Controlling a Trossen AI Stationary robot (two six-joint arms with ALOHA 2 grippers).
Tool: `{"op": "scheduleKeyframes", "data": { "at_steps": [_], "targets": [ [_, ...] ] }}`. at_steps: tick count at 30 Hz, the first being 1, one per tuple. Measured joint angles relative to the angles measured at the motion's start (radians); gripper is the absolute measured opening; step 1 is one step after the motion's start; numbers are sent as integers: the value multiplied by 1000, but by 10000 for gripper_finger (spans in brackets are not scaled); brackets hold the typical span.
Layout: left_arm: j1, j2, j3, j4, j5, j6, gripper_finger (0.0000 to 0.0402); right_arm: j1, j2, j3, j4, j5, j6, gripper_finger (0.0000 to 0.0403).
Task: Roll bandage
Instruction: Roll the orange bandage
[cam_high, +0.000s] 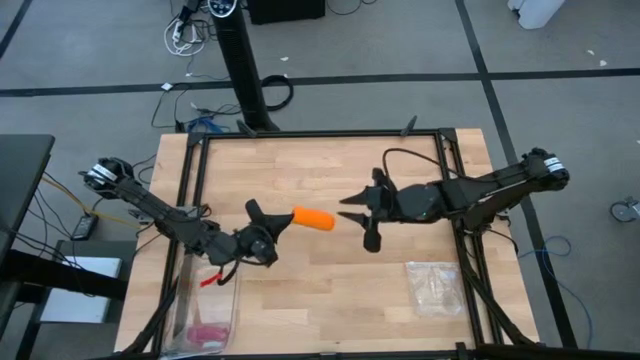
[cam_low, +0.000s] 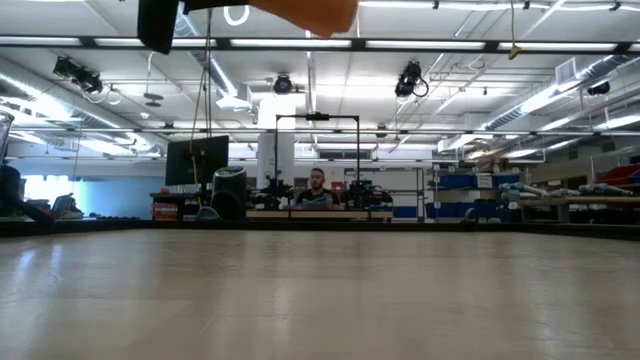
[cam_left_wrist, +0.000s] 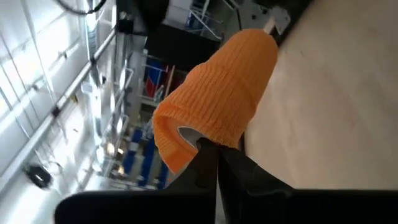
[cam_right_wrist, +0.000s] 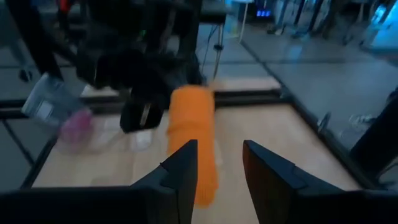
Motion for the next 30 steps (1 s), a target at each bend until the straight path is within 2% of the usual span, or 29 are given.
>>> {"op": "scheduleKeyframes", "data": {
  "at_steps": [5,11,14,18,22,26,30],
  "targets": [
    [21,6,-6,-5,-6,177,9,-45,87,0,129,-6,-86,114],
    [30,35,-6,-9,-3,375,9,-125,194,-1,281,-8,-132,57],
    [31,53,-6,-6,-3,430,9,-158,230,-1,319,-71,-139,33],
    [31,61,-6,-6,-3,438,9,-194,267,0,315,-223,-73,16],
    [31,61,-6,2,-2,452,9,-208,307,0,318,-302,-54,14],
    [31,60,-6,7,7,459,9,-209,312,0,321,-331,-56,13],
    [31,60,-6,7,6,414,9,-205,286,0,304,-304,-63,19]
  ]
}}
